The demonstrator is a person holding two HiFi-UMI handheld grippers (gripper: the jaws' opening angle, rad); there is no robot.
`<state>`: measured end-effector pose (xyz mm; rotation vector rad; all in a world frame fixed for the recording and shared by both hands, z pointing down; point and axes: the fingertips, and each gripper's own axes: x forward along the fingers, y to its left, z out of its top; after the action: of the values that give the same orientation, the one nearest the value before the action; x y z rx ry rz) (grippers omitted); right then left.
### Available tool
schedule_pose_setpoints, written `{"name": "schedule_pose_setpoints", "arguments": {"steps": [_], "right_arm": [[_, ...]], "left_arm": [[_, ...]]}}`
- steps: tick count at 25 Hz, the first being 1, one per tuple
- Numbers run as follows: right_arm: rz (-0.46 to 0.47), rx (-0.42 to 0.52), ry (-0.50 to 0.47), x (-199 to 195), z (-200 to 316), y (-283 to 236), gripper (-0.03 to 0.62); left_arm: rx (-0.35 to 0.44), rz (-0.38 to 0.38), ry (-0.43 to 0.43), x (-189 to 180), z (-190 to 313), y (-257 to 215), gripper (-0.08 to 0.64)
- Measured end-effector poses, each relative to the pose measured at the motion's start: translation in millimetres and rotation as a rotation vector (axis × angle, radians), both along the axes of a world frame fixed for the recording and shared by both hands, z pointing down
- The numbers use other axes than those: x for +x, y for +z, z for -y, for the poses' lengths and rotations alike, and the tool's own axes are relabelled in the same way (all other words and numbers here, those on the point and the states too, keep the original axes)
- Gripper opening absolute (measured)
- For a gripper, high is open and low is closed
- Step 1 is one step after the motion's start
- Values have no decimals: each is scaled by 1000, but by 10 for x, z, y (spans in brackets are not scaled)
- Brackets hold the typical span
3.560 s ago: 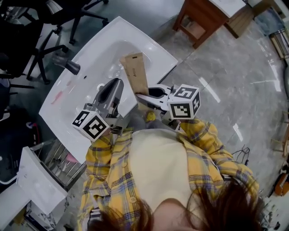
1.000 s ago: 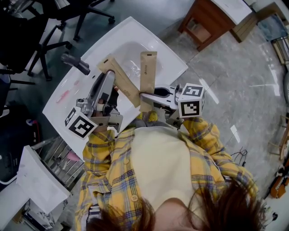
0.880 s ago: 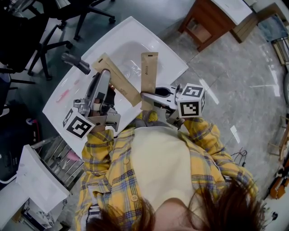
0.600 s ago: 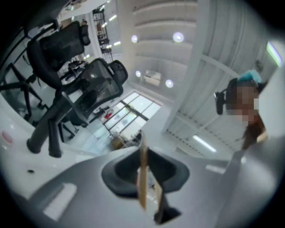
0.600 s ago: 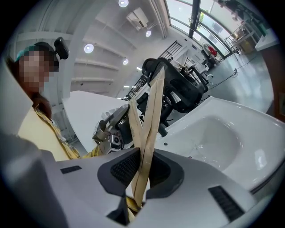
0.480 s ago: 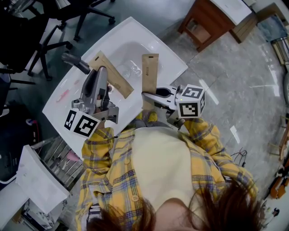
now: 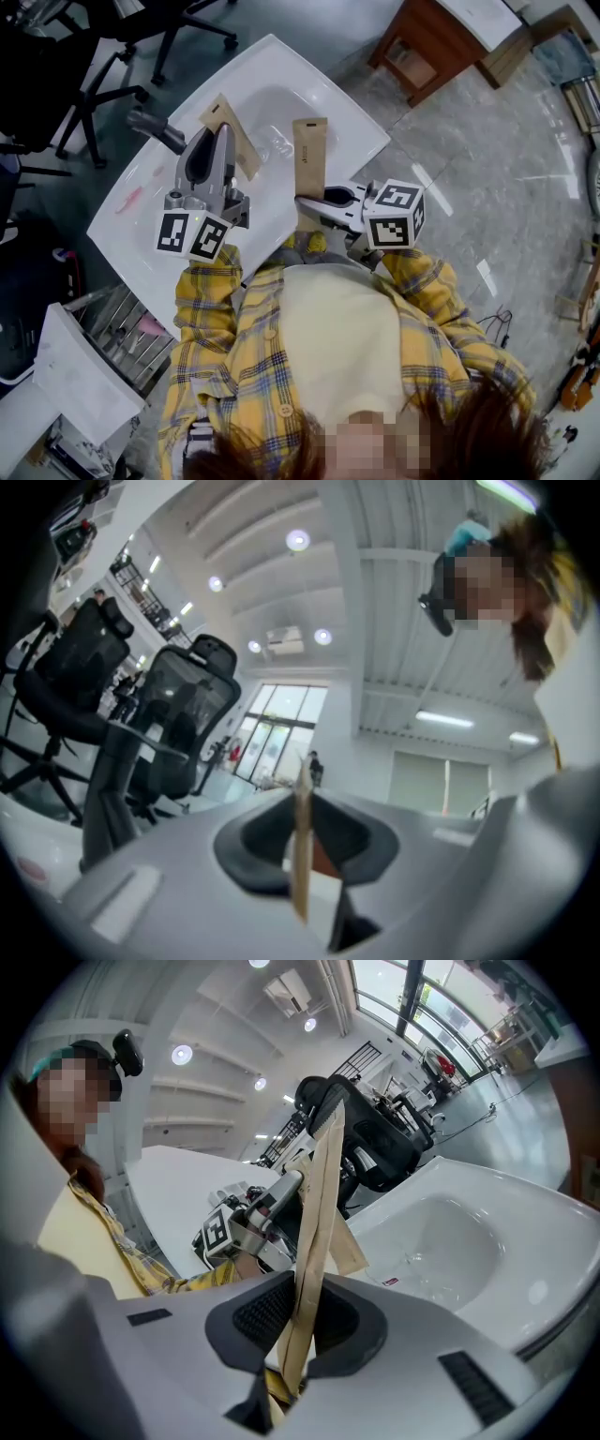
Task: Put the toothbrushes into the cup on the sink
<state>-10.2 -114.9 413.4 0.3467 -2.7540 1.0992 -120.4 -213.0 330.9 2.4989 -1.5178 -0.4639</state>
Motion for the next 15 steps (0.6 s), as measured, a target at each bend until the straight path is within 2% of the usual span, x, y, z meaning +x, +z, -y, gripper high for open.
{"name": "schedule_pose_setpoints", "arguments": {"steps": [5,10,15], "right_arm": [[-9,-4,2,-13,-9,45,43],[-16,-6,-7,-14,-15,54,43],[-19,-15,-5,5,-12,78,43]], "left_arm": [[48,21,-49,-48,96,143,63],[48,29,-120,-126,227,298,63],[43,48,-148,-112,280,427,63]]}}
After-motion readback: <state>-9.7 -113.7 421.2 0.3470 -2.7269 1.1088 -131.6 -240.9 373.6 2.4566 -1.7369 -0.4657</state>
